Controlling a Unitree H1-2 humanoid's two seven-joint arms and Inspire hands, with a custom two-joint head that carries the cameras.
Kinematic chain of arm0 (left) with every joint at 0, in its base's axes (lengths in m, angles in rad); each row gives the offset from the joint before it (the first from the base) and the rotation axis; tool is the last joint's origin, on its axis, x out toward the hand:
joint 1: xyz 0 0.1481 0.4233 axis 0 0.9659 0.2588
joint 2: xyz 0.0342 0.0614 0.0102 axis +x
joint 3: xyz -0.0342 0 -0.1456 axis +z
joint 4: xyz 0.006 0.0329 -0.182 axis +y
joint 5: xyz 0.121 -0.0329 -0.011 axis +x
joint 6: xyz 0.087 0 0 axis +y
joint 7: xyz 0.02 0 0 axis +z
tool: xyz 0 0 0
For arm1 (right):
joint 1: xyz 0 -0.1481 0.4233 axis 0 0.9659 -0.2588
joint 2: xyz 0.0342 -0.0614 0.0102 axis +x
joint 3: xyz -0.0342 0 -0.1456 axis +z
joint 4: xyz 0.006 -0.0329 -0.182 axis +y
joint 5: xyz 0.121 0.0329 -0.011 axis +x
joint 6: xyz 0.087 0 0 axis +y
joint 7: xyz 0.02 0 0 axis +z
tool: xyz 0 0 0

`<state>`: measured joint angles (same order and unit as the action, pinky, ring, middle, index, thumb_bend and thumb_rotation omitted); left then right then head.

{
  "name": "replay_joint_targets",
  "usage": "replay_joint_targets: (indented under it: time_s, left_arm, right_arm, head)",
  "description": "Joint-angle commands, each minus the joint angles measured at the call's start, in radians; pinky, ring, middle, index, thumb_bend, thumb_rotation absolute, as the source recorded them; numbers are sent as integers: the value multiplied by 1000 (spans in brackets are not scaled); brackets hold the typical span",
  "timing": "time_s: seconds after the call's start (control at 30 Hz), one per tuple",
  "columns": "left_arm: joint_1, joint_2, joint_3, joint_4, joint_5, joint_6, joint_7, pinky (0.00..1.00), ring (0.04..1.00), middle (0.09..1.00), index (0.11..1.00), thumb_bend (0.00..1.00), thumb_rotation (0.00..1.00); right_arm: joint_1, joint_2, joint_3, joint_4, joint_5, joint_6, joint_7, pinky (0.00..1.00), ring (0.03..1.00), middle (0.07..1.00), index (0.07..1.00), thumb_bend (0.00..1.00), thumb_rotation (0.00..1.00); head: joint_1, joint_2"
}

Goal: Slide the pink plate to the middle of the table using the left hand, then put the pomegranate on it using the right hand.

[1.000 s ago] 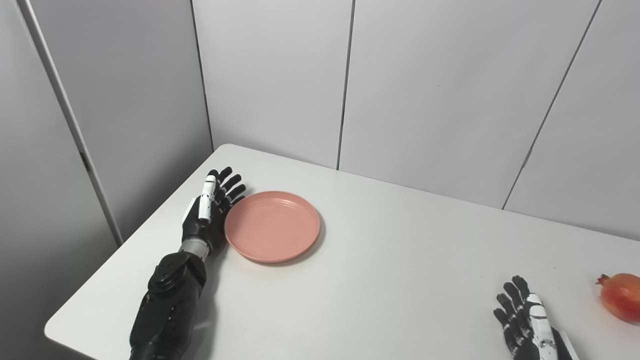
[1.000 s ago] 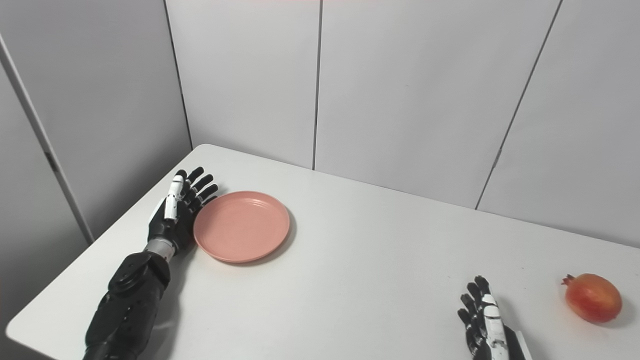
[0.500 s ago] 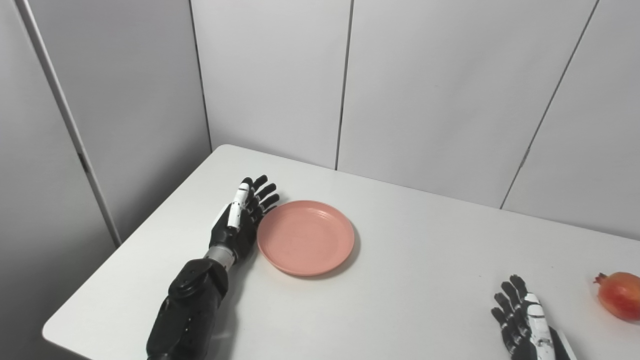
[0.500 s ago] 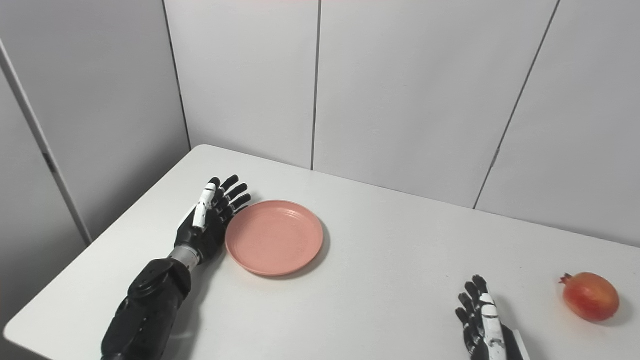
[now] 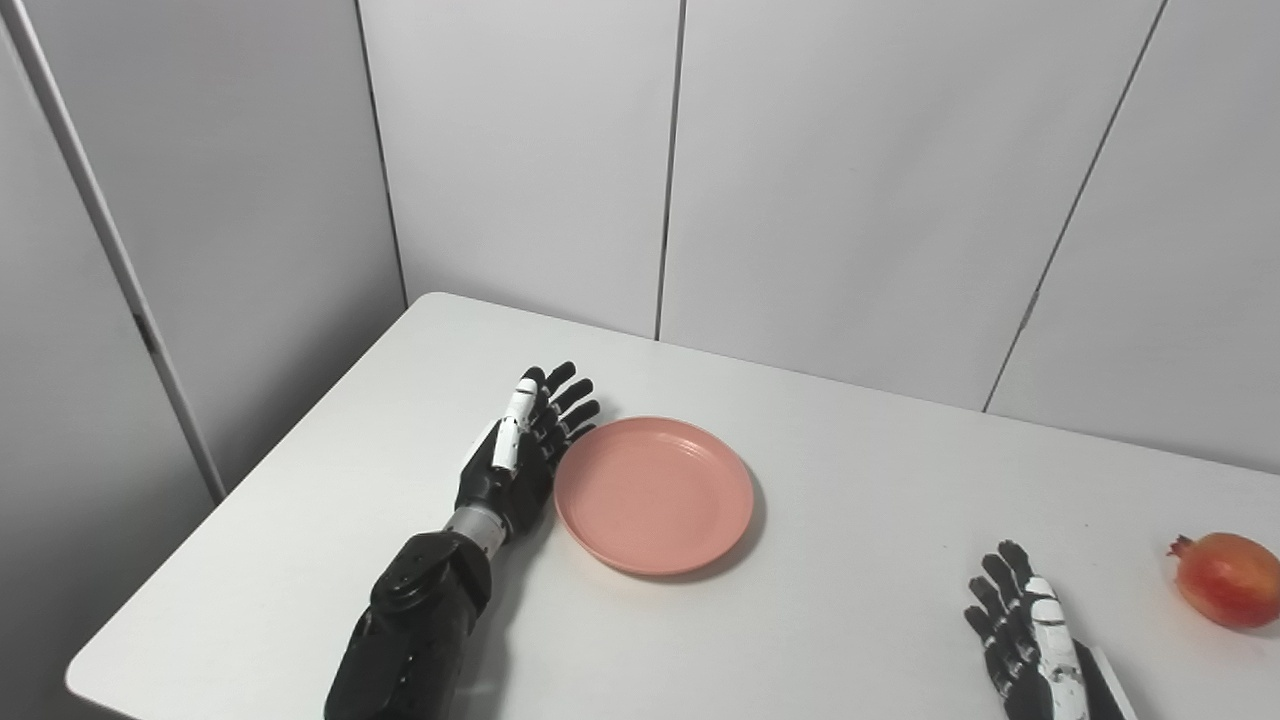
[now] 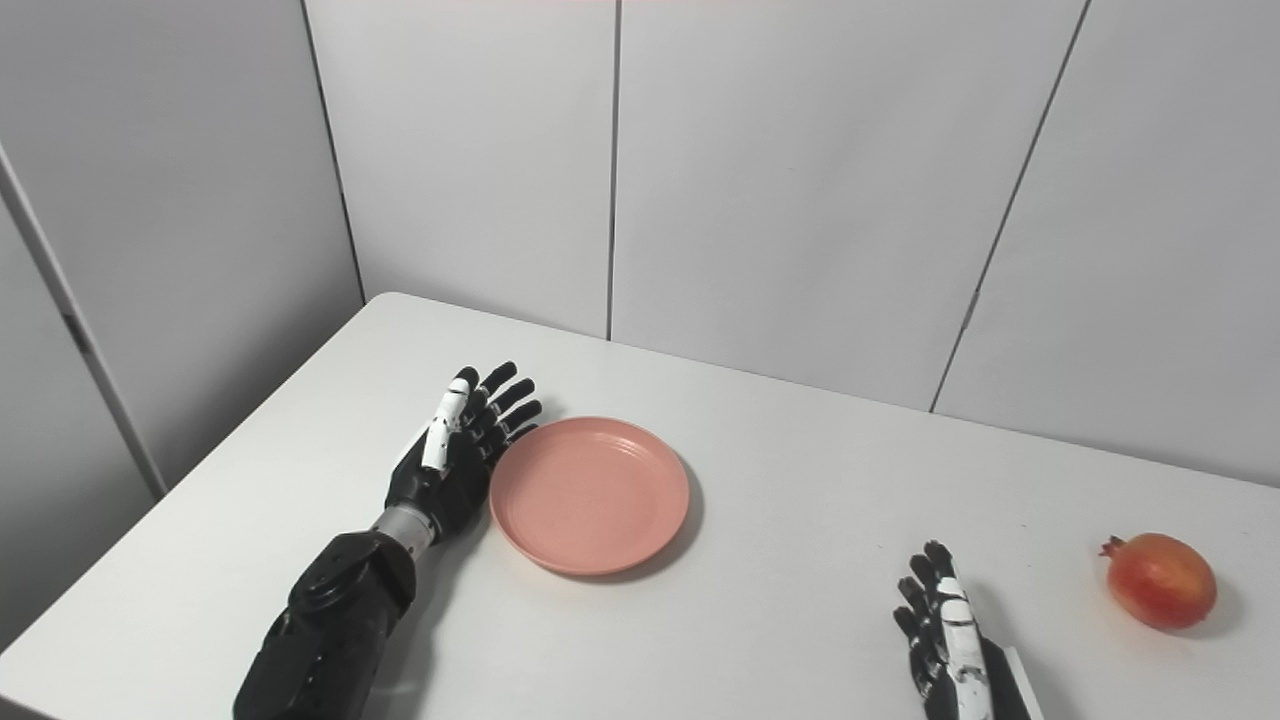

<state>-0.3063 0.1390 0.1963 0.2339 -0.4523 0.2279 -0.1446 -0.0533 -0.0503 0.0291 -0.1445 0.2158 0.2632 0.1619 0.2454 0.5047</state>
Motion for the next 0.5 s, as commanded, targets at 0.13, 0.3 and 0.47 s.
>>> replay_joint_targets:
  time_s: [0.13, 0.3, 0.47]
  left_arm:
    - [-17, -18, -33, -12, 0, 44, -26, 927, 918, 927, 920, 383, 1000]
    - [-15, -34, -62, -31, 13, 78, -24, 914, 910, 919, 910, 392, 1000]
    - [-13, -54, -103, -57, 24, 111, -27, 900, 897, 909, 898, 393, 1000]
  right_arm:
    - [-38, 12, 1, -17, -3, -52, 3, 1000, 1000, 1000, 1000, 267, 1000]
    - [-37, 18, 10, -24, -22, -42, -5, 1000, 1000, 1000, 1000, 268, 1000]
    - [-34, 41, 9, -35, -24, -28, -18, 1000, 1000, 1000, 1000, 257, 1000]
  head:
    - [-30, 10]
    - [-62, 23]
    - [-86, 35]
